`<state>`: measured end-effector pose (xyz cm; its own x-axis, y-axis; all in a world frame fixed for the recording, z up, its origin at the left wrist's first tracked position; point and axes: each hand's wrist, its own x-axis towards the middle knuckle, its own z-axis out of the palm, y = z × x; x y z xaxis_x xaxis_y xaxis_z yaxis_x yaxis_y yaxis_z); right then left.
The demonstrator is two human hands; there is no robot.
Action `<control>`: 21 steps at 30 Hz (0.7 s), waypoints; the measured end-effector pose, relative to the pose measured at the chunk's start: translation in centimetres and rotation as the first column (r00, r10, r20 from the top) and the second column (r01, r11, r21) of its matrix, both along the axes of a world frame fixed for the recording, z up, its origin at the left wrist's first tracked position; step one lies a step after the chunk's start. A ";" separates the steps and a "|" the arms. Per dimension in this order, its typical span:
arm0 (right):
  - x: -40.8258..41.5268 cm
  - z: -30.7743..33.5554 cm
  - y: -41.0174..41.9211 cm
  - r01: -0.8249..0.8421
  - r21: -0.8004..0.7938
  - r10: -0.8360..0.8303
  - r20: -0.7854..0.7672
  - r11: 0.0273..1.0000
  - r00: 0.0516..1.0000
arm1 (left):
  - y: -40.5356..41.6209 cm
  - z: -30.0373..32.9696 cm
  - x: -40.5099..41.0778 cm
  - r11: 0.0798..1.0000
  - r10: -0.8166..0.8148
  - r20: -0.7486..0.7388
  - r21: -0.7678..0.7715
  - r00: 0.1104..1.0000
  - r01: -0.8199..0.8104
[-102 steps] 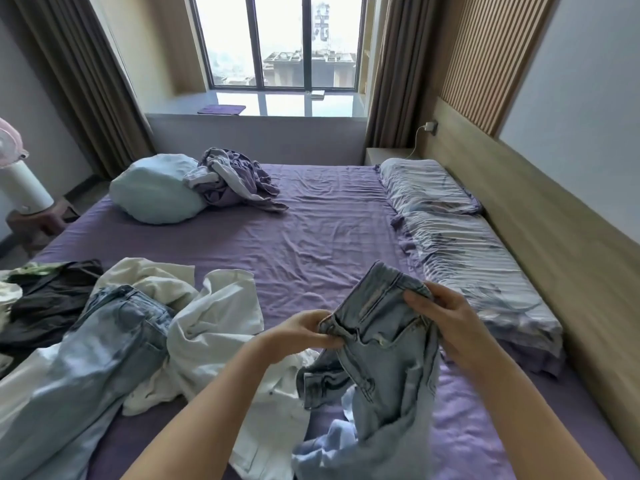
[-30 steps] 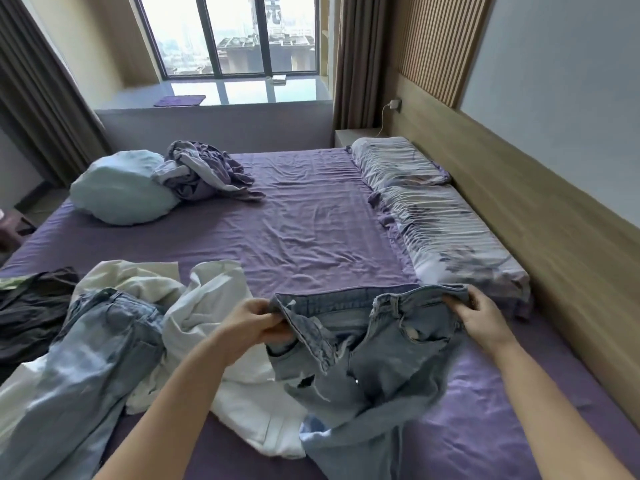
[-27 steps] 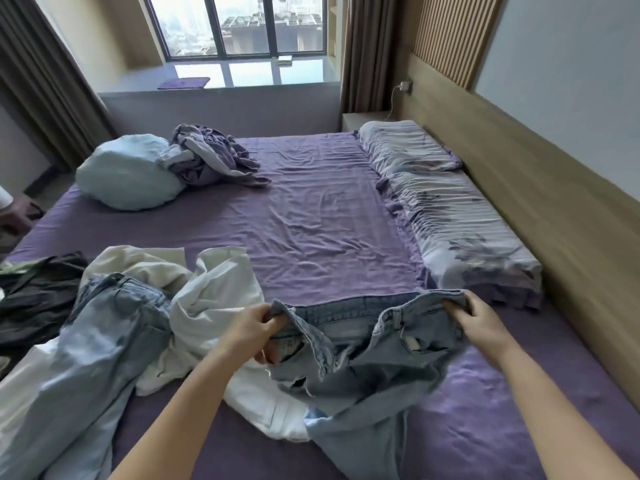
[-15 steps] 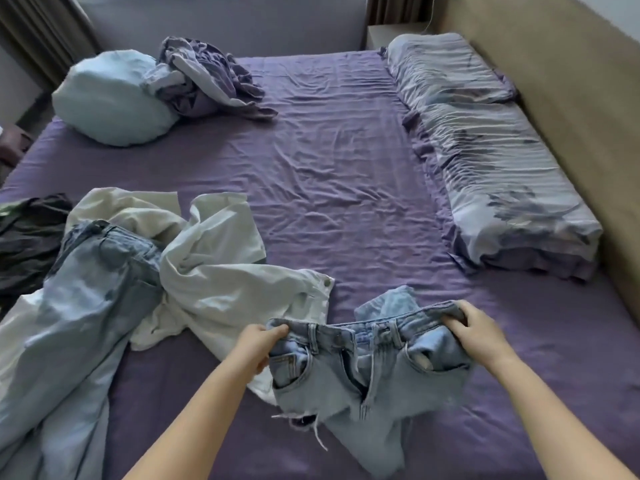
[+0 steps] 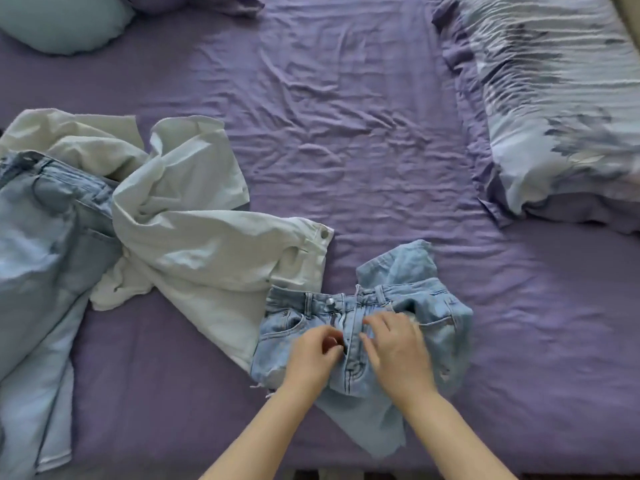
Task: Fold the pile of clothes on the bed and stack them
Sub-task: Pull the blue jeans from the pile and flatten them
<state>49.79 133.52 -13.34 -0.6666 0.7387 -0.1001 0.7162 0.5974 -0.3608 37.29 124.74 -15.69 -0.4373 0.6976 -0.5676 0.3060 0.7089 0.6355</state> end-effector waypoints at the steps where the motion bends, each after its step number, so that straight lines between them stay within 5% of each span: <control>1: -0.5 -0.6 -0.9 0.039 -0.067 -0.036 0.051 0.997 0.998 | -0.5 -0.3 0.5 0.997 0.071 0.039 0.017 0.997 -0.071; 3: -1.1 -1.7 -2.0 0.154 -0.173 -0.114 0.219 0.973 0.969 | -1.6 -1.1 1.4 0.991 0.124 0.083 0.029 0.989 -0.127; 6: -0.6 -3.2 -2.4 0.196 -0.209 -0.138 0.264 0.958 0.955 | -2.5 -1.5 2.2 0.993 0.107 0.058 0.035 0.993 -0.109; 10: 1.1 -3.4 -1.7 0.192 -0.357 -0.180 0.066 0.914 0.981 | -1.8 -1.7 0.4 0.978 -0.204 -0.007 -0.051 0.979 0.203; 15: 1.9 -2.7 -1.7 0.197 -0.485 -0.276 -0.097 0.852 0.956 | 1.0 -1.9 -2.1 0.949 -0.302 0.044 -0.082 0.952 0.304; 17: 1.9 -2.6 -1.8 0.200 -0.496 -0.289 -0.108 0.845 0.951 | 1.7 -1.9 -2.6 0.878 -0.454 0.048 -0.145 0.890 0.456; 21: 1.9 -2.8 -1.7 0.221 -0.524 -0.334 -0.129 0.822 0.934 | 3.4 -1.9 -3.6 0.604 -0.785 -0.098 -0.347 0.612 0.718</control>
